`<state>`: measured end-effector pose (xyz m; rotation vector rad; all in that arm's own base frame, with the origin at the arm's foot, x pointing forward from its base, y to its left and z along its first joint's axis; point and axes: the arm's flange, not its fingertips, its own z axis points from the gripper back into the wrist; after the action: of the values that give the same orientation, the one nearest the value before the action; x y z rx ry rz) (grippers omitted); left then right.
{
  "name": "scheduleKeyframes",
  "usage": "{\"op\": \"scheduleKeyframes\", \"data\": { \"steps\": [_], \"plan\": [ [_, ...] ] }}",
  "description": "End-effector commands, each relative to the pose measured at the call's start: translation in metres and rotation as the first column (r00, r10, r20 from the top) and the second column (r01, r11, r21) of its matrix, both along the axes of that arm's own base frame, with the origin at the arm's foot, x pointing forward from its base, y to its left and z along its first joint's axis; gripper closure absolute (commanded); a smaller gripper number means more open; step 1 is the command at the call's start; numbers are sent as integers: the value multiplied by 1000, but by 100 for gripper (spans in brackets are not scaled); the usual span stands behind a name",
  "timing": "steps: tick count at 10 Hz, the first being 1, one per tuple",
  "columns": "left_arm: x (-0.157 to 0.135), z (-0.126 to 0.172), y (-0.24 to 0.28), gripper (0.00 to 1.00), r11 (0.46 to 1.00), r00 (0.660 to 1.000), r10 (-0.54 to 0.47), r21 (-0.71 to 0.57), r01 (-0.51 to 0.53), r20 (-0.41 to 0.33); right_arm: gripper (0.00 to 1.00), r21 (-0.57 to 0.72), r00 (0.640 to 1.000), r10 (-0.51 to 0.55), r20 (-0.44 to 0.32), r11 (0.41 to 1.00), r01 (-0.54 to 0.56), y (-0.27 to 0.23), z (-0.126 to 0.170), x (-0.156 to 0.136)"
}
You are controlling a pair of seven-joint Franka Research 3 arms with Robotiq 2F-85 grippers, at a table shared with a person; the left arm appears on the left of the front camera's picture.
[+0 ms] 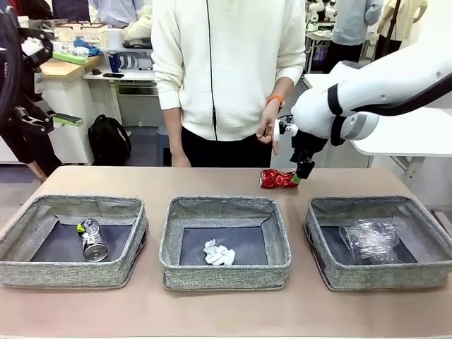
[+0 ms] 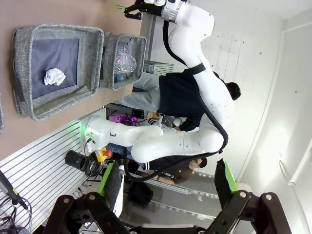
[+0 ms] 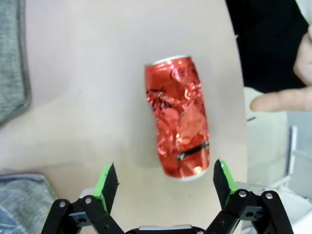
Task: Sort the waste into the appropriate baskets.
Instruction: Pick up the waste item pointed out by the person.
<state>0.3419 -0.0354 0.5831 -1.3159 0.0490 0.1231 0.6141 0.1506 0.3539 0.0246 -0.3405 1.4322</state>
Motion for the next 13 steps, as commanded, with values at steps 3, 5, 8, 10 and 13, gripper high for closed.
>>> {"op": "scheduleKeyframes", "data": {
  "steps": [3,5,8,10,13],
  "plan": [
    [-1,0,0,0,1000,1000,-7,-23,8,22,0,44,997,83,11,996,-83,-3,-28,28],
    [-1,0,0,0,1000,1000,-7,-23,8,22,0,46,997,83,-5,995,-83,3,-39,32],
    [-1,0,0,0,1000,1000,-7,-23,8,22,0,32,995,94,-46,995,-92,12,-53,39],
    [-1,0,0,0,1000,1000,-7,-23,8,22,0,40,991,108,-81,994,-105,14,-55,38],
    [-1,0,0,0,1000,1000,-7,-23,8,22,0,4,987,103,-121,995,-103,14,-55,36]
  ]
}}
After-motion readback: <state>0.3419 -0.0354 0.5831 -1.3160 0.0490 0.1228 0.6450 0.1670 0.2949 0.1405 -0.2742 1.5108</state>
